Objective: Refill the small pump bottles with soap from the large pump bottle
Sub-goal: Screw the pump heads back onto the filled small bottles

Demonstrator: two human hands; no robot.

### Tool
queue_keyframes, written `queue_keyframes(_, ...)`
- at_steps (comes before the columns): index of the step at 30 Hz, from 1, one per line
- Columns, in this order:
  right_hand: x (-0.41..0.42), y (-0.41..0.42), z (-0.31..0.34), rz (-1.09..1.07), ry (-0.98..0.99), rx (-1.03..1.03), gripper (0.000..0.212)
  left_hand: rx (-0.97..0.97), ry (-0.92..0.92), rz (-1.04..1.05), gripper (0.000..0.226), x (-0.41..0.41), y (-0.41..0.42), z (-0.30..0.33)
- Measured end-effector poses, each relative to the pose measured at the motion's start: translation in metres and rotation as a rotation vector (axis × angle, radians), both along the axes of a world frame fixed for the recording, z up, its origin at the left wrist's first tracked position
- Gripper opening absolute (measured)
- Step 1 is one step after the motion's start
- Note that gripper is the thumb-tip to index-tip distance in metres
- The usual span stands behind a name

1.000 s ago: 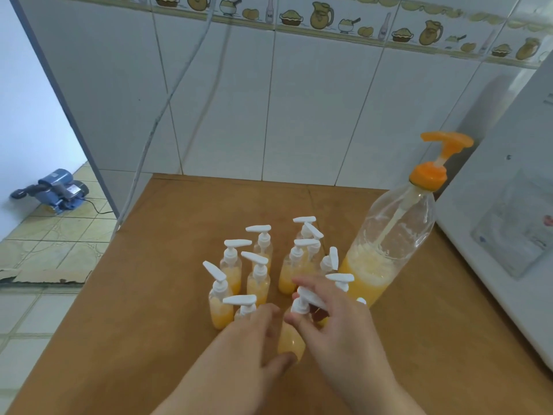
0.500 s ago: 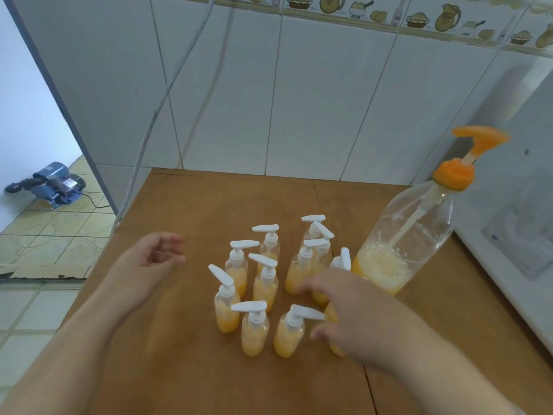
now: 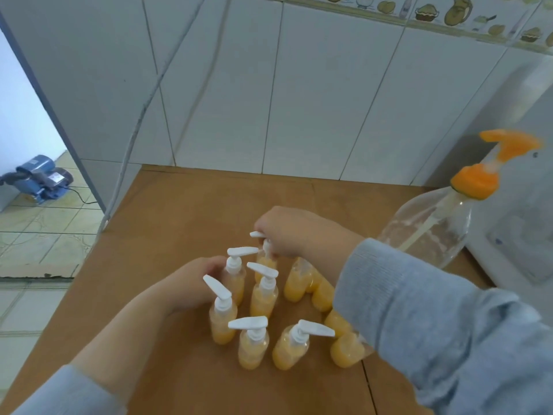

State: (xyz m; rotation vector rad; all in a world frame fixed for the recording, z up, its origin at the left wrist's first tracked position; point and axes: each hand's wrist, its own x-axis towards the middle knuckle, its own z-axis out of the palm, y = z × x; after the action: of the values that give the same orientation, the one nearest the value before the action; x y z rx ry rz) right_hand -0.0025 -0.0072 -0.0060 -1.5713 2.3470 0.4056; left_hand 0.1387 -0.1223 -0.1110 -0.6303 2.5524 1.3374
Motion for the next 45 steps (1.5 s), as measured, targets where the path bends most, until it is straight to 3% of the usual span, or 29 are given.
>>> queue_keyframes(6, -0.022, -0.01, -0.008, -0.051, 0.01, -0.038, 0.007, -0.047, 0.235, 0.287, 0.035, -0.022, -0.003, -0.009)
queue_keyframes(10, -0.039, -0.02, -0.013, -0.097, 0.037, -0.075, 0.007, -0.074, 0.224, 0.383, 0.048, -0.046, -0.011, -0.014)
queue_keyframes(20, -0.045, -0.018, -0.008, -0.125, -0.043, -0.094, 0.013, -0.102, 0.184, 0.323, 0.05, -0.069, -0.021, -0.021)
queue_keyframes(24, -0.048, -0.011, 0.01, -0.182, -0.002, -0.033, 0.04, -0.088, 0.158, 0.32, 0.071, -0.061, -0.02, -0.014)
queue_keyframes(26, -0.054, -0.003, 0.027, -0.236, -0.004, -0.07, 0.047, -0.099, 0.245, 0.376, 0.064, -0.033, -0.022, -0.006)
queue_keyframes(29, -0.059, 0.012, 0.042, -0.303, 0.016, -0.049, 0.043, -0.006, 0.222, 0.216, 0.065, 0.025, -0.02, 0.002)
queue_keyframes(33, -0.051, 0.02, 0.03, -0.342, 0.088, 0.16, 0.041, 0.304, 0.075, -0.031, 0.075, 0.052, 0.007, 0.005)
queue_keyframes(41, -0.059, 0.016, -0.006, -0.412, 0.102, 0.122, 0.016, 0.291, 0.111, 0.0, 0.046, 0.047, 0.026, -0.004)
queue_keyframes(45, -0.066, 0.008, -0.006, -0.399, 0.126, 0.097, 0.016, 0.195, 0.211, 0.156, 0.041, 0.047, 0.018, -0.006)
